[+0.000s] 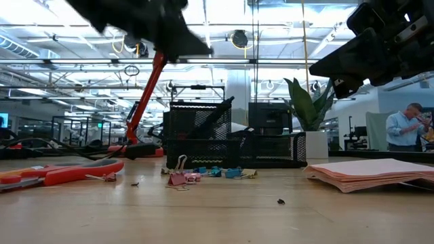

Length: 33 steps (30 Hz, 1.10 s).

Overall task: Pick and place office supplies into organizer
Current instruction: Put the black pen into the desk organizer

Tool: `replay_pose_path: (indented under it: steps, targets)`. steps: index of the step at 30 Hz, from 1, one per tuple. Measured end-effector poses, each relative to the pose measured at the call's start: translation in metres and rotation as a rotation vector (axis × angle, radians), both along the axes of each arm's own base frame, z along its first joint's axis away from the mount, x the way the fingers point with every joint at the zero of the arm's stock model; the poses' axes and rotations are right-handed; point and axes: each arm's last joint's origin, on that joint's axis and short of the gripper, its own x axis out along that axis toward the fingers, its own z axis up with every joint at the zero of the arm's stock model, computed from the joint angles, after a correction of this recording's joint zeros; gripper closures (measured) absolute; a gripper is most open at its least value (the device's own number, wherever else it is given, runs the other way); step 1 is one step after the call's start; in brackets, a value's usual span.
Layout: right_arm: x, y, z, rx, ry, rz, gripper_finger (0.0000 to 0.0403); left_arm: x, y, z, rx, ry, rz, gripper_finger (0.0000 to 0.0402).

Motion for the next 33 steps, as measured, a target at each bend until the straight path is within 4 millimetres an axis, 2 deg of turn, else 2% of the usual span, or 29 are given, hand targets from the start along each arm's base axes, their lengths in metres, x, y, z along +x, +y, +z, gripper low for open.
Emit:
replay_pose_path:
  steps: [3,6,8,11,15,18,21,25,28,33]
  targets:
    - [0.000,0.000,-0.001,-0.005,0.010,0.000,0.0399,-0.020,-0.009,0.038,0.003,0.034,-0.030,0.0370]
    - [0.000,0.000,-0.001,-0.007,0.014,0.001,0.0399,-0.045,-0.023,0.066,-0.006,0.087,-0.037,0.0386]
    - [0.000,0.000,-0.001,-0.007,0.014,0.000,0.0399,-0.061,-0.036,0.076,-0.026,0.134,-0.033,0.0396]
    - [0.000,0.000,-0.001,0.001,0.014,0.000,0.0399,-0.082,-0.056,0.080,-0.107,0.222,-0.032,0.0395]
    - [0.000,0.000,-0.001,0.017,0.015,-0.003,0.0399,-0.105,-0.083,0.063,-0.271,0.416,0.047,0.0399]
    - [0.000,0.000,-0.001,0.019,0.015,-0.003,0.0398,-0.117,-0.107,0.039,-0.329,0.563,0.141,0.0396]
    - [0.000,0.000,-0.001,0.021,0.011,-0.003,0.0398,-0.124,-0.134,0.014,-0.361,0.639,0.197,0.0397]
    - [0.000,0.000,-0.001,0.021,0.011,-0.002,0.0399,-0.124,-0.168,-0.012,-0.396,0.696,0.245,0.0398]
    - [0.000,0.000,-0.001,0.021,0.012,-0.003,0.0398,-0.120,-0.191,-0.029,-0.445,0.709,0.259,0.0385]
    - [0.000,0.000,-0.001,0.020,0.012,-0.002,0.0399,-0.102,-0.212,-0.056,-0.567,0.718,0.335,0.0352]
